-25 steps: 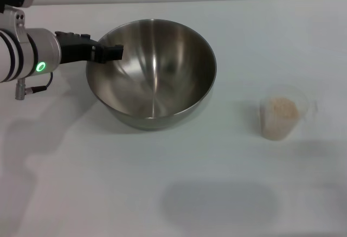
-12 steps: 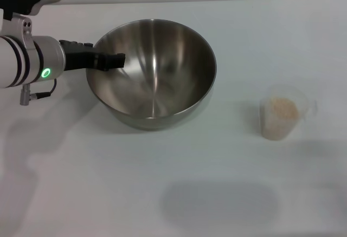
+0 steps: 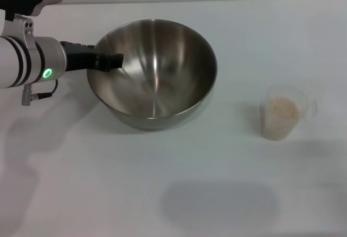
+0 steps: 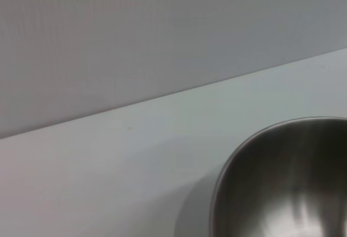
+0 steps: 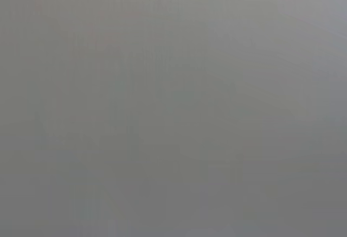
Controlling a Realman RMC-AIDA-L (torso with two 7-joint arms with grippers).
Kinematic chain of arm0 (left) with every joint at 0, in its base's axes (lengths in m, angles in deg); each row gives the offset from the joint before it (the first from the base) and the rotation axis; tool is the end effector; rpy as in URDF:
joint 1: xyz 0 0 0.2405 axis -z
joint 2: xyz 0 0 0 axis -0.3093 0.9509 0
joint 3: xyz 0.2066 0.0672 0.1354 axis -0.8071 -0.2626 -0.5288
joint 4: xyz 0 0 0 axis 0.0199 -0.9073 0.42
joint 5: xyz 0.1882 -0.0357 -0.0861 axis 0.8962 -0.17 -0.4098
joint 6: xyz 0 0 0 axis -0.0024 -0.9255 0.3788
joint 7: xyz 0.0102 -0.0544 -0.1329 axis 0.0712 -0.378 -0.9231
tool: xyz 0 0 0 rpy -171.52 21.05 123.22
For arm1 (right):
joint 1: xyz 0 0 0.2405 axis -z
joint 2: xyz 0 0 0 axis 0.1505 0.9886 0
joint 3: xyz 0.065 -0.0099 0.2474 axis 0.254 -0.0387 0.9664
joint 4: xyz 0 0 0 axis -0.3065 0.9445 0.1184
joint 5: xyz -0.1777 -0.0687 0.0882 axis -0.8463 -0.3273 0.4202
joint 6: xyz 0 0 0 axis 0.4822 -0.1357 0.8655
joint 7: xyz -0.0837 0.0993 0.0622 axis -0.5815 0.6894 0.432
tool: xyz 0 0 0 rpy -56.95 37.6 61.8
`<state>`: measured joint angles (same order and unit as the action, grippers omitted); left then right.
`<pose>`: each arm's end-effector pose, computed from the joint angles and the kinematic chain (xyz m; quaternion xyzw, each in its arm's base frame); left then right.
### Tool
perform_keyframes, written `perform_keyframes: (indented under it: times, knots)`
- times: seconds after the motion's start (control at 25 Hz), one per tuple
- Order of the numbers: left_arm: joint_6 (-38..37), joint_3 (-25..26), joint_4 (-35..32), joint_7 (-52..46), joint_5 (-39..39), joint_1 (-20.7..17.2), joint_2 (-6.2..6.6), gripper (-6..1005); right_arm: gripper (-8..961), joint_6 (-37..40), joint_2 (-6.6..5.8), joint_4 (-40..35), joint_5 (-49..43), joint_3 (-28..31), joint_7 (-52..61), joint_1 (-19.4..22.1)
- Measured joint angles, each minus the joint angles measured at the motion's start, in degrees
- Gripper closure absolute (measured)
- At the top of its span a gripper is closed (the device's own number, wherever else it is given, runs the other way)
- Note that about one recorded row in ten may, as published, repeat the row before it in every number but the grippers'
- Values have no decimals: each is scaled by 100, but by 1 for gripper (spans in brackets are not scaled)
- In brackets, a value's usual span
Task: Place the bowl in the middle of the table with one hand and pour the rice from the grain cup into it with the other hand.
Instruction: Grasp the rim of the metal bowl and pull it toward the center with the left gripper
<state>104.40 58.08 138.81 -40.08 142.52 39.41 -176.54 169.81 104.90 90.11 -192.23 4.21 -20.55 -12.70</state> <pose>-0.2033 0.3815 -0.0158 -0.8497 -0.3712 -0.0357 0.3729 0.3419 0.1785 0.0311 -0.5512 0.1281 0.4053 0.7180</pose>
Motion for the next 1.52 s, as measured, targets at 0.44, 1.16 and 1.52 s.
perform_keyframes:
  times: [0.44, 1.16, 1.52]
  knots:
    - [84, 32, -146, -5, 13, 170, 26, 553, 113, 9, 0, 0, -5, -1, 0, -15]
    - [656, 541, -252, 37, -451, 463, 26, 942, 113, 42, 0, 0, -10, -9, 1, 1]
    - [1438, 1632, -773, 706, -1162, 857, 33, 955, 113, 30, -7, 0, -10, -59, 1, -9]
